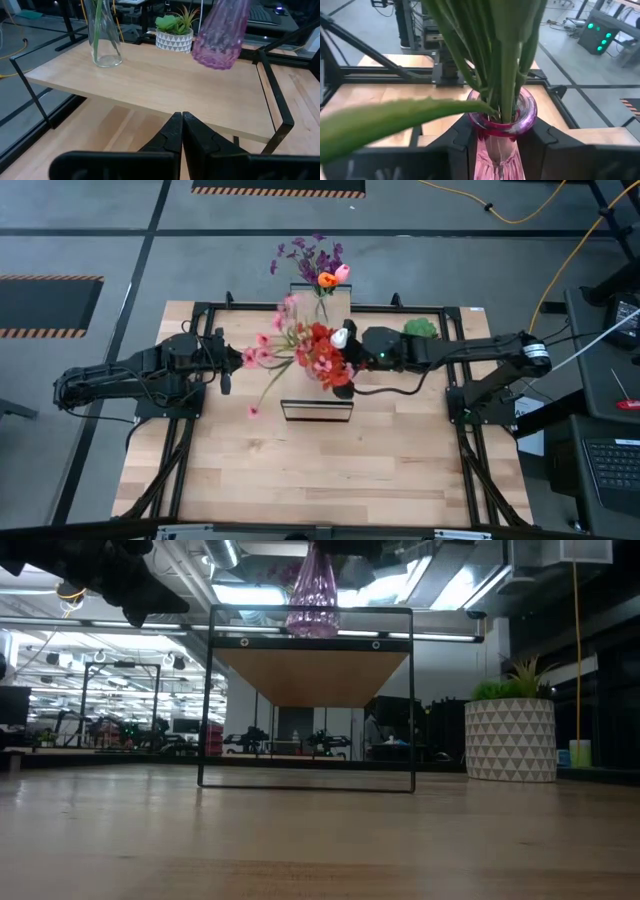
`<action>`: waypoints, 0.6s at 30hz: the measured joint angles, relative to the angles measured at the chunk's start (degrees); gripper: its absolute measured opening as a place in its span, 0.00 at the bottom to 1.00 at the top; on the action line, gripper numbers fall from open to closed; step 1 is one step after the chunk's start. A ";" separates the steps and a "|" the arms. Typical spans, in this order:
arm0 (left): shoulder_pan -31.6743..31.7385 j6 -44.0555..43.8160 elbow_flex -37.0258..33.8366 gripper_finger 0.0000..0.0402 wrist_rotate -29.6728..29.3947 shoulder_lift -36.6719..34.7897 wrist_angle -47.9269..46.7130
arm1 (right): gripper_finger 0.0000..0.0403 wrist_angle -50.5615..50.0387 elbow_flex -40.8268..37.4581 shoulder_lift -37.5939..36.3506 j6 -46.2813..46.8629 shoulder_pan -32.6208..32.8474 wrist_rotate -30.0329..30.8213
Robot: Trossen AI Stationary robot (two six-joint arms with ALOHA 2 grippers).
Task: Pick and place flowers into a vace then onto a shelf
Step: Put the purple vase with flowers onto the shelf
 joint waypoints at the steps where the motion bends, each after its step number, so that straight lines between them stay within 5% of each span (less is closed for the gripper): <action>1: 0.00 0.00 0.00 0.01 0.00 -0.01 0.00 | 0.24 0.22 0.02 0.14 0.14 -0.41 0.00; 18: 0.01 0.02 0.00 0.01 0.04 0.00 -0.34 | 0.24 -0.24 0.04 4.32 3.42 -4.75 0.04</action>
